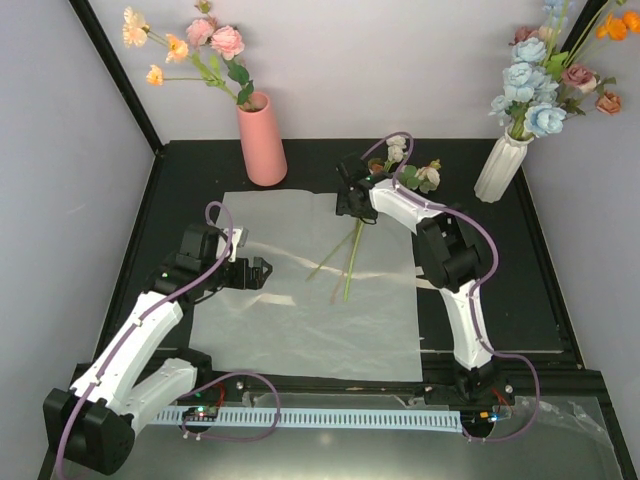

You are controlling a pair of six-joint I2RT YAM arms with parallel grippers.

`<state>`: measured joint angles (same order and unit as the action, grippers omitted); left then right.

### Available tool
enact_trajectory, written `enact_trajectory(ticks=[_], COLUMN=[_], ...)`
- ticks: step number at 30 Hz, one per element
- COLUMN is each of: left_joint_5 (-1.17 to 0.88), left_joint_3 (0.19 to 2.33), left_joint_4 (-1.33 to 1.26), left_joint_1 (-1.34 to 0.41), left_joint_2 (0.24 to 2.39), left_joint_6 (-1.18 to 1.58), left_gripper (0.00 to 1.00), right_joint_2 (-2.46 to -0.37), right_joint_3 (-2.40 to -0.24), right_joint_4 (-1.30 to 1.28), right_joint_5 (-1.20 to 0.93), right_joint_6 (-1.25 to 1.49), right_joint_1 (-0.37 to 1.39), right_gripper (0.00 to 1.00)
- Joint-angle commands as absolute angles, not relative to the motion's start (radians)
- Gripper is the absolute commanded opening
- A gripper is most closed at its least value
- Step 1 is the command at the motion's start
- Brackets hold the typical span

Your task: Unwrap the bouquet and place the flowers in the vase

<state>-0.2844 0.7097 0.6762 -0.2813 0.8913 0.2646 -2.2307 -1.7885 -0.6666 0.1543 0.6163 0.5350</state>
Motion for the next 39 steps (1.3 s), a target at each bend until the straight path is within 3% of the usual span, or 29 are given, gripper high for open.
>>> enact_trajectory(ticks=[1, 20, 31, 34, 39], left_joint_5=[-0.288, -0.285, -0.283, -0.282, -0.281], left_joint_3=[0.72, 0.721, 0.72, 0.721, 0.721], left_joint_4=[0.674, 0.673, 0.674, 0.674, 0.674], left_joint_1=[-0.285, -0.284, -0.284, -0.285, -0.285], left_joint_2=[0.885, 0.888, 0.893, 0.895, 0.896], left_joint_6=[0.272, 0.27, 0.271, 0.27, 0.268], left_gripper=[0.99, 0.99, 0.99, 0.99, 0.99], right_joint_2=[-2.244, -2.299, -2.267, -2.246, -2.207], right_joint_3=[-1.817, -1.798, -1.744, -1.733, -1.732], right_joint_4=[-0.695, -0.661, -0.618, -0.602, -0.586], right_joint_5=[0.151, 0.111, 0.107, 0.105, 0.089], right_joint_6=[0.609, 0.607, 0.603, 0.598, 0.583], right_joint_1=[0.536, 0.534, 0.534, 0.533, 0.528], right_gripper=[0.67, 0.51, 0.33, 0.2, 0.1])
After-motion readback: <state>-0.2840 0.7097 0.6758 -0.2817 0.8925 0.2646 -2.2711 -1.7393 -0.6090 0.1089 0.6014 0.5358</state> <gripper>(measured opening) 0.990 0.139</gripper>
